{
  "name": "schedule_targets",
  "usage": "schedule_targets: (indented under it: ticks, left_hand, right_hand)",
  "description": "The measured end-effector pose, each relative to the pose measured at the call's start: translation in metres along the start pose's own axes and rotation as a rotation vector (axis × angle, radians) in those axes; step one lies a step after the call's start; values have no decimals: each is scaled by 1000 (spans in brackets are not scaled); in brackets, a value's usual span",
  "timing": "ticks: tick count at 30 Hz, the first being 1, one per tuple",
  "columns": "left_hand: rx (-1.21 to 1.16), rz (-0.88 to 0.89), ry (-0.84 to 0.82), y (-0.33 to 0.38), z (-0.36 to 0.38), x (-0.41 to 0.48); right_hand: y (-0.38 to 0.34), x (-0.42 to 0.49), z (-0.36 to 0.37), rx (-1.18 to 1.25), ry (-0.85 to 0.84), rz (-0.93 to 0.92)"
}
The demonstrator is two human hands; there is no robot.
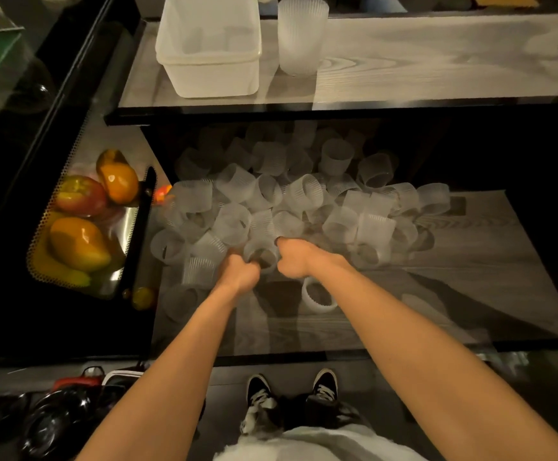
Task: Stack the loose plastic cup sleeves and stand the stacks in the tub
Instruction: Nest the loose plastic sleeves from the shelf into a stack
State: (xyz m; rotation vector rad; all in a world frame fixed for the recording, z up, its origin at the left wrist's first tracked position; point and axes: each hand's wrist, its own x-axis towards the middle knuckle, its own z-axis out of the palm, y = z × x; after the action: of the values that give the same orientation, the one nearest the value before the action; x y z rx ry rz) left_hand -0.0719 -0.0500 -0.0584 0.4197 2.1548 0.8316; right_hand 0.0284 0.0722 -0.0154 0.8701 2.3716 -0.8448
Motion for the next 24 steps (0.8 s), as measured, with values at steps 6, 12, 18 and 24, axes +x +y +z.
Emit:
schedule_targets:
  ticks: [6,12,18,24]
  left_hand:
    - [-170,6,5,-7,-7,4]
    - [-335,96,-10,23,-14,-11]
    - [-375,278,-277,52,-5,-42]
    - [-247,344,-379,51,25,-51]
  right_hand:
    - [2,12,0,450,163,2]
    - [22,-14,-29,695,228,-57]
    - [60,-56,-56,698,140,-19]
    - [88,-77,-45,552,-46,73]
